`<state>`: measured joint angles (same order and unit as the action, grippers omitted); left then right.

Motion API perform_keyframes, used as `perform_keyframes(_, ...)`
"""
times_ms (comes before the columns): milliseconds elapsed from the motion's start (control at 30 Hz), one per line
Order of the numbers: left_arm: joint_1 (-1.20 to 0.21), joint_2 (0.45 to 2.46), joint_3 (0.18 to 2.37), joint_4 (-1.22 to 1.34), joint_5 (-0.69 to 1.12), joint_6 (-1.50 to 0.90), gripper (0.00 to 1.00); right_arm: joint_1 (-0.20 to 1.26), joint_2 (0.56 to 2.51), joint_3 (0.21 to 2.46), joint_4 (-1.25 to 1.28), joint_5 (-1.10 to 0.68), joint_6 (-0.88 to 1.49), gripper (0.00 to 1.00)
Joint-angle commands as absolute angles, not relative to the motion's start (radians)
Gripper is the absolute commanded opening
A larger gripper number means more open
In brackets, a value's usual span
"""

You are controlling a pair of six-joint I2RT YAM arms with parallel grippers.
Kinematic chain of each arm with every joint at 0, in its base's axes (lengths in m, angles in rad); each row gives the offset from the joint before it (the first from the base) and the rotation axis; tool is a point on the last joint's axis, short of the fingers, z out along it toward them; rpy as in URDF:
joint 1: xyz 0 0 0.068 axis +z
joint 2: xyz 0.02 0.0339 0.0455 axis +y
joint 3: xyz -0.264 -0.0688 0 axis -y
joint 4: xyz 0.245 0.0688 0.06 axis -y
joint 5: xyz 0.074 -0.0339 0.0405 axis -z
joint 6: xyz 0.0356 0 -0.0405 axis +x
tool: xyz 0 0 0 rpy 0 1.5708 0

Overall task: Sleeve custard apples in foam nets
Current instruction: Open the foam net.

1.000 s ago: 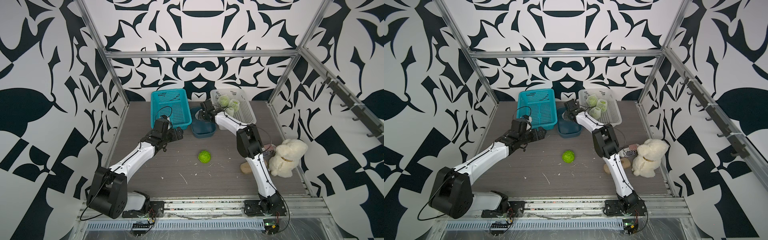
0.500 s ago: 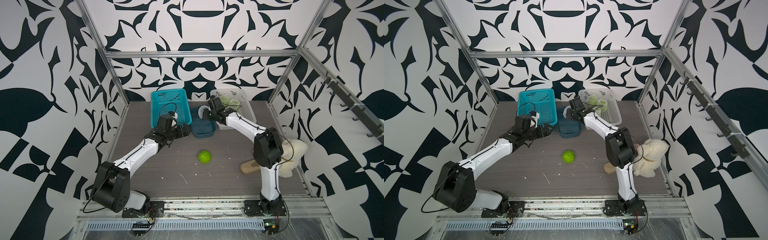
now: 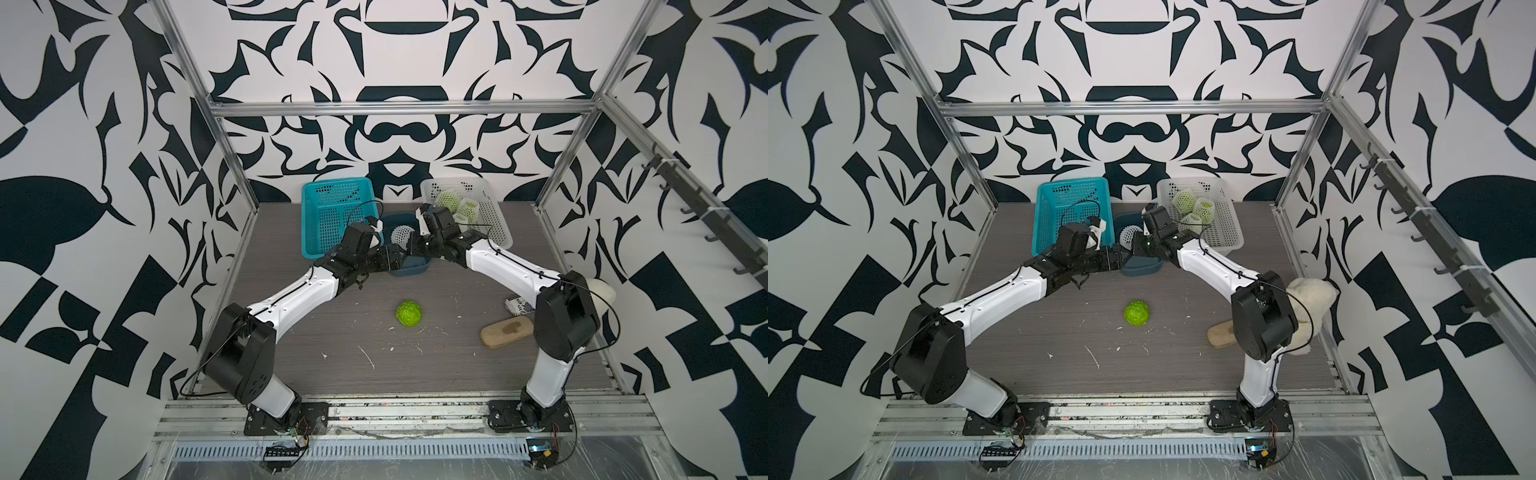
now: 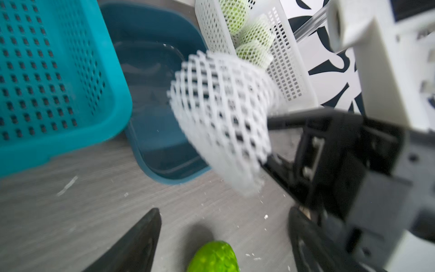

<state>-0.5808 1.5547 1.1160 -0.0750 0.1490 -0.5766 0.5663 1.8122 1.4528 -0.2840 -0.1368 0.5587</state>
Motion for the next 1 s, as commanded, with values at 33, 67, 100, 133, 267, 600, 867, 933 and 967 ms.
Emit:
perform_keyframes(33, -0.580, 1.582, 1.162, -0.097, 0.102, -0.552, 0.75, 0.576, 1.751, 1.419, -0.235, -0.169, 0.584, 0.05)
perform_keyframes(67, -0.580, 1.587, 1.165, -0.105, 0.093, -0.550, 0.71, 0.575, 1.747, 1.414, -0.232, -0.172, 0.587, 0.05)
perform_keyframes(100, -0.580, 1.592, 1.164, -0.106, 0.090, -0.549, 0.67, 0.576, 1.742, 1.408, -0.229, -0.175, 0.591, 0.05)
perform_keyframes(133, -0.580, 1.596, 1.163, -0.104, 0.088, -0.546, 0.60, 0.576, 1.738, 1.403, -0.225, -0.180, 0.594, 0.05)
perform_keyframes(267, -0.580, 1.600, 1.159, -0.098, 0.089, -0.546, 0.37, 0.576, 1.722, 1.383, -0.220, -0.157, 0.601, 0.05)
perform_keyframes(600, -0.579, 1.552, 1.130, -0.138, 0.008, -0.496, 0.08, 0.571, 1.701, 1.358, -0.221, -0.078, 0.600, 0.05)
perform_keyframes(867, -0.579, 1.526, 1.117, -0.137, -0.014, -0.493, 0.06, 0.573, 1.742, 1.397, -0.259, -0.106, 0.606, 0.10)
perform_keyframes(933, -0.579, 1.524, 1.118, -0.141, -0.015, -0.487, 0.06, 0.573, 1.747, 1.402, -0.254, -0.150, 0.603, 0.17)
perform_keyframes(967, -0.579, 1.523, 1.117, -0.144, -0.016, -0.480, 0.04, 0.573, 1.744, 1.405, -0.250, -0.178, 0.597, 0.23)
